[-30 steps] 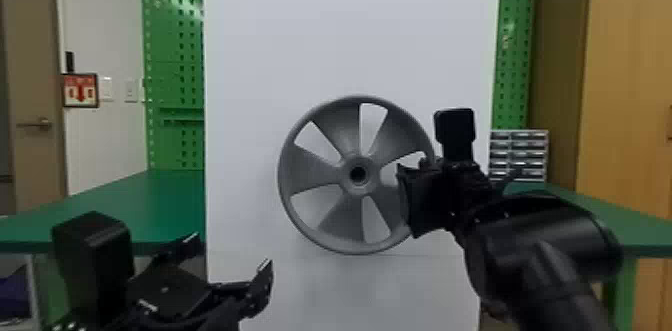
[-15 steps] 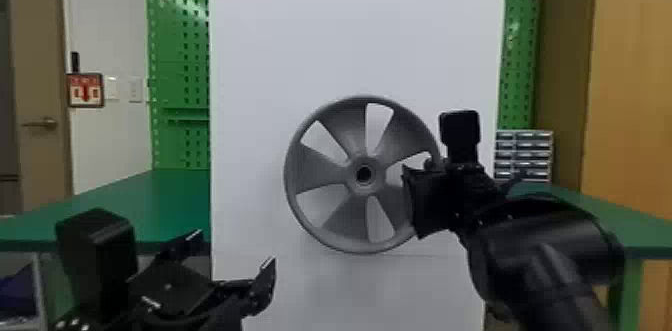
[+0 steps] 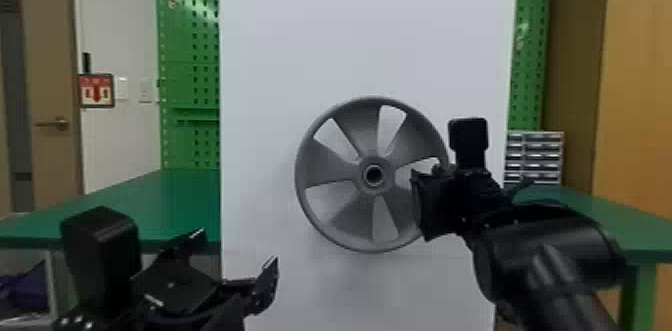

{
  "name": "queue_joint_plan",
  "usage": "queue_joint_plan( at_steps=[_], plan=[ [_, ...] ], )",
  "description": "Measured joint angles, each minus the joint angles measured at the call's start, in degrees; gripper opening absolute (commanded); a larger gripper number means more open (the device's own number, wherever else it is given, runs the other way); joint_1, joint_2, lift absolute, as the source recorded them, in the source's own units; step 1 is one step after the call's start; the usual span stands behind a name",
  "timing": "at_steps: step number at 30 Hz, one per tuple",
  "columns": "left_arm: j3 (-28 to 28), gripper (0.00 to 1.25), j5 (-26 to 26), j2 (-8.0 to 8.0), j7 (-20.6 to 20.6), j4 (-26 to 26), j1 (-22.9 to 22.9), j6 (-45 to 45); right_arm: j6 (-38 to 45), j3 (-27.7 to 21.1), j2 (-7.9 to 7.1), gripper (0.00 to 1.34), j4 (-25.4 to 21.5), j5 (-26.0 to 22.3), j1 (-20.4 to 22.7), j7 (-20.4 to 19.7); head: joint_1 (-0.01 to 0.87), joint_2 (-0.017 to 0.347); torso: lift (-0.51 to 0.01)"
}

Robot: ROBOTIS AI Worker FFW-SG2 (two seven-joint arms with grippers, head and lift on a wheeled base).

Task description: Hold the wheel and insert it

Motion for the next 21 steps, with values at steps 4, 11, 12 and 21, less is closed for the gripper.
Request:
queue_joint_plan(
  at_steps=[4, 11, 12, 21],
  plan=[
    [-0.04, 1.15, 0.06, 0.07, 0.00, 0.03, -0.09, 0.00, -0.16, -0.53, 0.00, 0.12, 1.10, 0.23, -0.48, 0.07, 0.097, 0.015, -0.442],
    [-0.09, 1.15, 0.15, 0.11, 0.00, 0.11, -0.18, 0.00, -0.40, -0.60, 0.00, 0.12, 2.21, 0.33, -0.81, 0.07, 0.097, 0.015, -0.442],
    [-0.10, 1.15, 0.17, 0.11, 0.00, 0.12, -0.18, 0.00, -0.43, -0.59, 0.00, 0.12, 2.24, 0.33, -0.81, 0.07, 0.097, 0.015, -0.442],
    [-0.07, 1.15, 0.40, 0.11, 0.00, 0.14, -0.07, 0.00, -1.17, 0.23, 0.00, 0.14, 2.27, -0.67, -0.44, 0.07, 0.097, 0.015, -0.442]
  ],
)
